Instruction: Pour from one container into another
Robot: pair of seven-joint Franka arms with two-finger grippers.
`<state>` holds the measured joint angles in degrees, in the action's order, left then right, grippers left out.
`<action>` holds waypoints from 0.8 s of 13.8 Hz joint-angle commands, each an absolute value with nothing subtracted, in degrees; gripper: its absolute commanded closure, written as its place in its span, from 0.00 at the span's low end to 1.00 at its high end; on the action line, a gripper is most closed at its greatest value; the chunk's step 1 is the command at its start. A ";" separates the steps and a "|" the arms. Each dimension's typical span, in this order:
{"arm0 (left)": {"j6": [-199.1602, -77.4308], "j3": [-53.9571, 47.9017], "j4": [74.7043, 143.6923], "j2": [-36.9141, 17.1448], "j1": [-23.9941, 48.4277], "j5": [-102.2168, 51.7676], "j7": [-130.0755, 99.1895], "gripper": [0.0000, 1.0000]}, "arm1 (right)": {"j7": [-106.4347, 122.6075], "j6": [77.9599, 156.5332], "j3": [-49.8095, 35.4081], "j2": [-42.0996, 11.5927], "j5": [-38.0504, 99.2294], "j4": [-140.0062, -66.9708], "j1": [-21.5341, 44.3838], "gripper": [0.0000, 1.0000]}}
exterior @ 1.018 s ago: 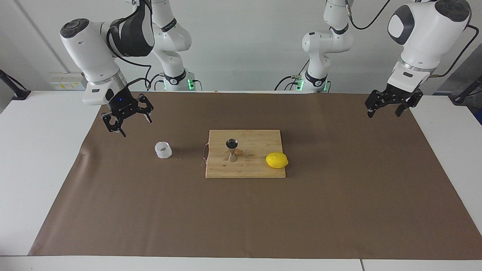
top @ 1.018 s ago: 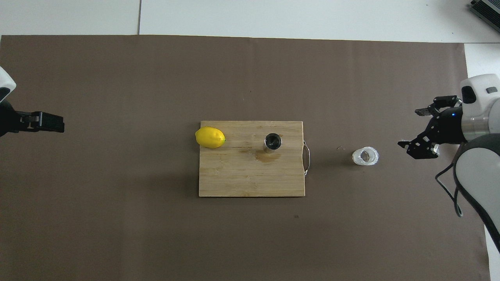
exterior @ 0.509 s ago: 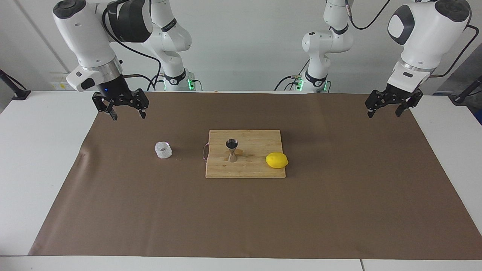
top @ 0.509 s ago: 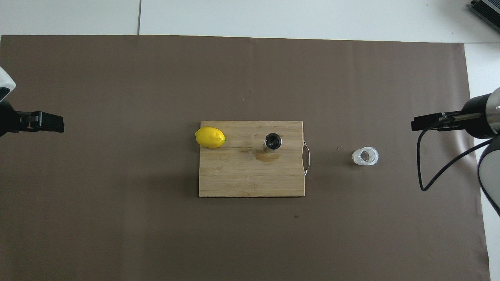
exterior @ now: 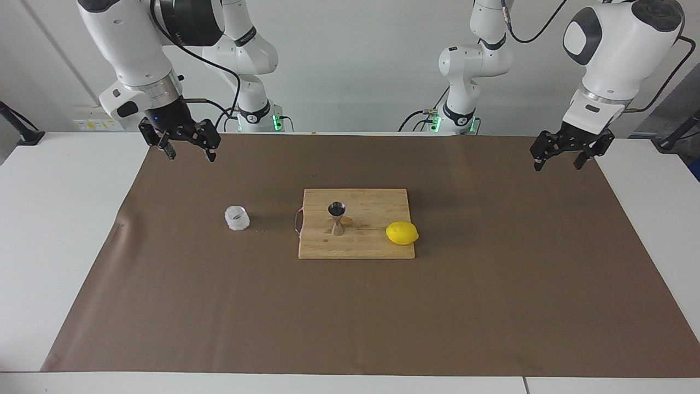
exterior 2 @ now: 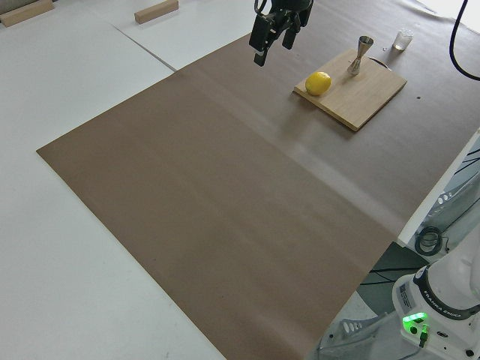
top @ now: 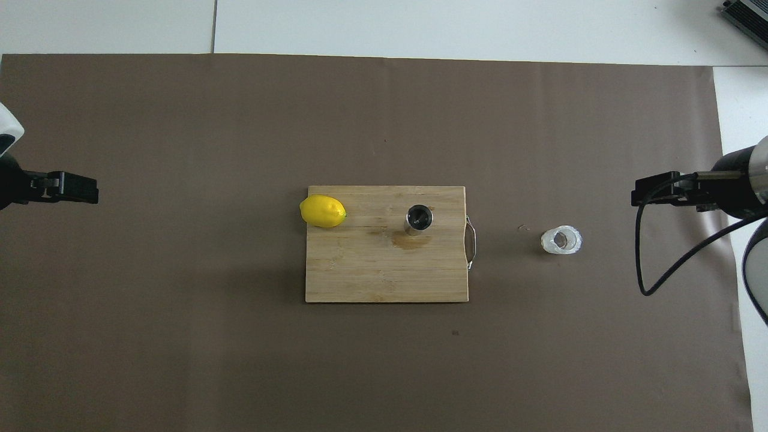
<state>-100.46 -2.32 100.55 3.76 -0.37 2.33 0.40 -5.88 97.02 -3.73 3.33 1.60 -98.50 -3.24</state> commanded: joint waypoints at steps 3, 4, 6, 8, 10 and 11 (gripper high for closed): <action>-99.84 -1.85 100.99 4.57 0.00 2.37 0.70 0.00 | -6.77 95.19 -3.96 3.25 0.44 -97.29 -3.60 0.00; -99.84 -1.85 100.90 4.57 0.00 2.37 0.62 0.00 | -6.68 95.19 -3.69 3.16 0.35 -97.29 -3.26 0.00; -99.93 -1.85 100.99 4.48 0.00 2.46 0.62 0.00 | -6.85 93.44 -3.25 3.43 0.26 -97.47 -1.85 0.00; -99.50 -1.93 100.90 4.57 0.26 2.37 0.70 0.00 | -6.86 92.47 -0.90 3.60 0.18 -97.73 0.60 0.00; -98.53 -2.19 100.55 4.57 0.62 2.37 0.44 0.00 | -6.94 91.93 1.14 3.78 -0.61 -97.91 2.11 0.00; -96.61 -2.20 99.50 4.48 0.09 1.68 0.53 0.00 | -7.03 92.02 1.14 3.78 -1.49 -98.00 2.20 0.00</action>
<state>-99.70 -2.60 100.47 3.77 -0.28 2.28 0.40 -5.89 92.96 0.10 3.37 0.57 -98.18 1.25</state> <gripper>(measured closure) 0.000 0.000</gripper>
